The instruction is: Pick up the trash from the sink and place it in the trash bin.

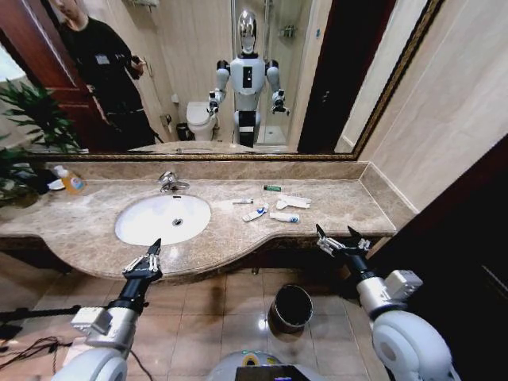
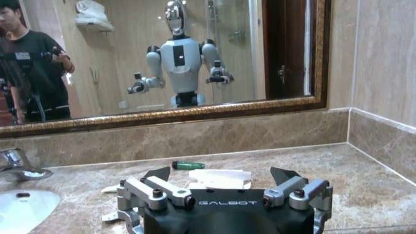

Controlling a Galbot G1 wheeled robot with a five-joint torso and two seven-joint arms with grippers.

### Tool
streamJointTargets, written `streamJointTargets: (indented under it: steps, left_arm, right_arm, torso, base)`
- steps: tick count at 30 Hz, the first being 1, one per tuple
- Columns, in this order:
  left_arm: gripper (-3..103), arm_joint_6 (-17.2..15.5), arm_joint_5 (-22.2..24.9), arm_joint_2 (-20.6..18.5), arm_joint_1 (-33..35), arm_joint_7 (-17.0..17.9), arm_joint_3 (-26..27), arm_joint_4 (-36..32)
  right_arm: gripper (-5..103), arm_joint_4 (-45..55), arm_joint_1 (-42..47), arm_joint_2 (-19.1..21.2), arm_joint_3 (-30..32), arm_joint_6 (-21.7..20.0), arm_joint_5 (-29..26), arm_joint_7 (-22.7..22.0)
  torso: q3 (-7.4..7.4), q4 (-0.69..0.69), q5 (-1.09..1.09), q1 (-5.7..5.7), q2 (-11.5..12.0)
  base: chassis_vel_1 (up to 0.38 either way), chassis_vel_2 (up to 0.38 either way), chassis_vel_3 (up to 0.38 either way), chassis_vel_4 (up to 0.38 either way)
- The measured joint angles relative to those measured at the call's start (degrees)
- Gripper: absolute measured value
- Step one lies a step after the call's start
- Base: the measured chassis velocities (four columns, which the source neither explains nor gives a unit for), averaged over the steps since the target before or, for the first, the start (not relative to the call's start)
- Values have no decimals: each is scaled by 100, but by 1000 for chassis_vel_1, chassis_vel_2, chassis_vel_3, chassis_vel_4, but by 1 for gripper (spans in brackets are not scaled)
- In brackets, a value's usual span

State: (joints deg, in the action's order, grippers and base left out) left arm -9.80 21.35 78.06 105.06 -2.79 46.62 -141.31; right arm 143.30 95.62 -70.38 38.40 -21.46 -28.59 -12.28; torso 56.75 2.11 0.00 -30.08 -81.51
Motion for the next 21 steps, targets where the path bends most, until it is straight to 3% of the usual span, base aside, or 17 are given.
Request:
streamJointTargets:
  steps: [10,21]
  left_arm:
    - [0,0,0,0,0,0,0,0]
    - [0,0,0,0,0,0,0,0]
  right_arm:
    - [100,-47,-393,300,4,183,-124,28]
    - [100,-305,-871,420,-127,-58,-259,196]
  torso:
    - [0,0,0,0,0]
    - [0,0,0,0,0]
  base:
    - [0,0,0,0]
    - [0,0,0,0]
